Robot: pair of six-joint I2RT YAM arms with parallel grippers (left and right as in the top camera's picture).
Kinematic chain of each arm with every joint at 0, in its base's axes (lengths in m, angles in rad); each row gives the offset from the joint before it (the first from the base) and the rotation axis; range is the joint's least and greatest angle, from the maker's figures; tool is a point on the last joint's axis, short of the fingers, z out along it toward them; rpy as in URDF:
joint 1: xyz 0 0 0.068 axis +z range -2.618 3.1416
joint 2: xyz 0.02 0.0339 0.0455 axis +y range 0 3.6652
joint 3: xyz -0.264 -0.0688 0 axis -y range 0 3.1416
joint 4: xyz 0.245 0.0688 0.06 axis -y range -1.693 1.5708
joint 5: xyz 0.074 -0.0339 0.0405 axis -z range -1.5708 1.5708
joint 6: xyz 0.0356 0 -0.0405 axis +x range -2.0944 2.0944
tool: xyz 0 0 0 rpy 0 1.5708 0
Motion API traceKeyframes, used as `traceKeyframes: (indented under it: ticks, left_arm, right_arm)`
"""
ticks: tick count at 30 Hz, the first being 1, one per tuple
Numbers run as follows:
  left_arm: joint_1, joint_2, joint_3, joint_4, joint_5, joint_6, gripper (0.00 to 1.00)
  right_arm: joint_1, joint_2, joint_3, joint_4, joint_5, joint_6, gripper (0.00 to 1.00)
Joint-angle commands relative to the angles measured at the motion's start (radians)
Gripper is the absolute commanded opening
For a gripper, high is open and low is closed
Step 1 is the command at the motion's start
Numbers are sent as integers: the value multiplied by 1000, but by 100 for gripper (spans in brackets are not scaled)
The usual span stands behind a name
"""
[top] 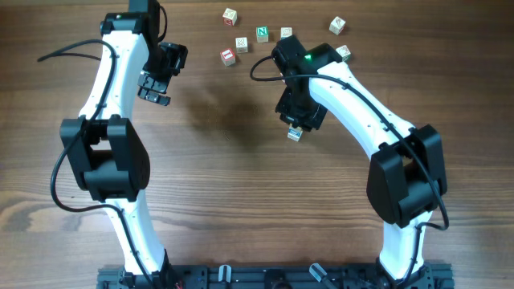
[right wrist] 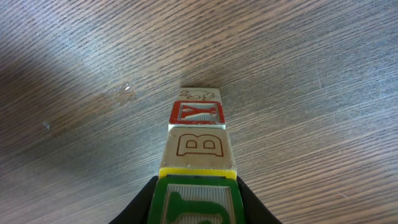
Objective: Form a tower
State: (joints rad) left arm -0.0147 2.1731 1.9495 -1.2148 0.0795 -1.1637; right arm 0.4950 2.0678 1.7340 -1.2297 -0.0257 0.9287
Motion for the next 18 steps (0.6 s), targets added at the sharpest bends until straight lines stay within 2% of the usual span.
traceKeyframes:
  ticks: [1, 8, 16, 18]
  left_arm:
    - [4, -30, -5, 0, -10, 12, 100]
    - [4, -30, -5, -1, -10, 12, 100]
    - [4, -30, -5, 0, -10, 12, 100]
    - [4, -30, -5, -1, -10, 12, 100]
  right_arm:
    - [3, -29, -8, -3, -8, -13, 26]
    - [3, -29, -8, -4, -8, -13, 39]
    - [3, -29, -8, -7, -8, -20, 40]
    - [3, -29, -8, -2, -8, -39, 45]
